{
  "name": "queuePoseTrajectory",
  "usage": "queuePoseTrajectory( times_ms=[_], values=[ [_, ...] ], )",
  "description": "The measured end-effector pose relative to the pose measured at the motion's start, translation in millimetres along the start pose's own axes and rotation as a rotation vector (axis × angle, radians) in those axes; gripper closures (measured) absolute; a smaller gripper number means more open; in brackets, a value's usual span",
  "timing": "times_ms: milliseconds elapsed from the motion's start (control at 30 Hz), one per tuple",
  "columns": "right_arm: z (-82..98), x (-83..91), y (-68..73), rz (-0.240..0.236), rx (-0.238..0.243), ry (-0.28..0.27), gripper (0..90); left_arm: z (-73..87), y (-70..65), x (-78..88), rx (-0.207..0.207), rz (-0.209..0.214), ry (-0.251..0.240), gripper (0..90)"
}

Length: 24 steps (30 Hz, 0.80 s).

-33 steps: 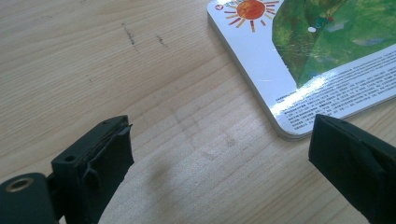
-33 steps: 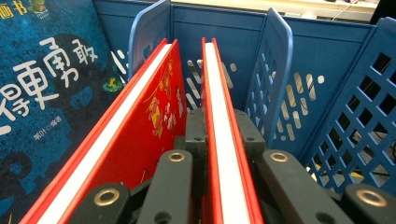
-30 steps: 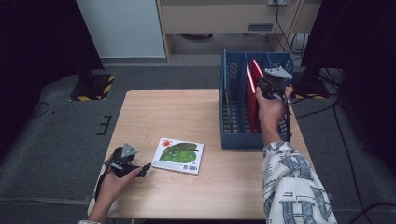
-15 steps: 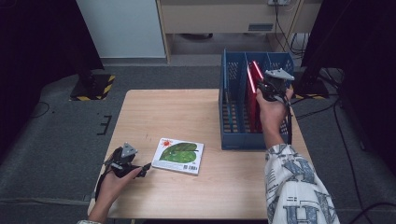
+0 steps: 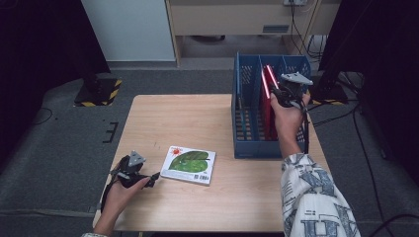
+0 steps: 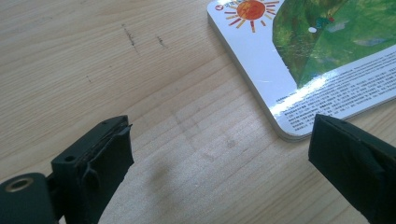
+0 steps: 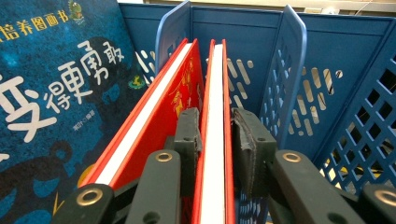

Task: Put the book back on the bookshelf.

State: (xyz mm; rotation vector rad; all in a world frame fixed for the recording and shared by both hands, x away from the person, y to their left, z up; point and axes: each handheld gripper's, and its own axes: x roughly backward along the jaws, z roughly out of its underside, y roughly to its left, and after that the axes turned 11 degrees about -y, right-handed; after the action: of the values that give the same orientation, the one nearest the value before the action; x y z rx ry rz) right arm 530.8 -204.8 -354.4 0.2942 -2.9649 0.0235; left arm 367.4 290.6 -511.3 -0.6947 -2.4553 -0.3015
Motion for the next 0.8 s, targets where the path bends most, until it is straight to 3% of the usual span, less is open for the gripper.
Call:
queuePoseTrajectory(
  times_ms=[800],
  values=[
    [-11.3,14.9,2.9,-0.046,-0.027,-0.028,62.8,-0.6,-0.3,0.0,0.001,-0.003,-0.002,5.3]
  ],
)
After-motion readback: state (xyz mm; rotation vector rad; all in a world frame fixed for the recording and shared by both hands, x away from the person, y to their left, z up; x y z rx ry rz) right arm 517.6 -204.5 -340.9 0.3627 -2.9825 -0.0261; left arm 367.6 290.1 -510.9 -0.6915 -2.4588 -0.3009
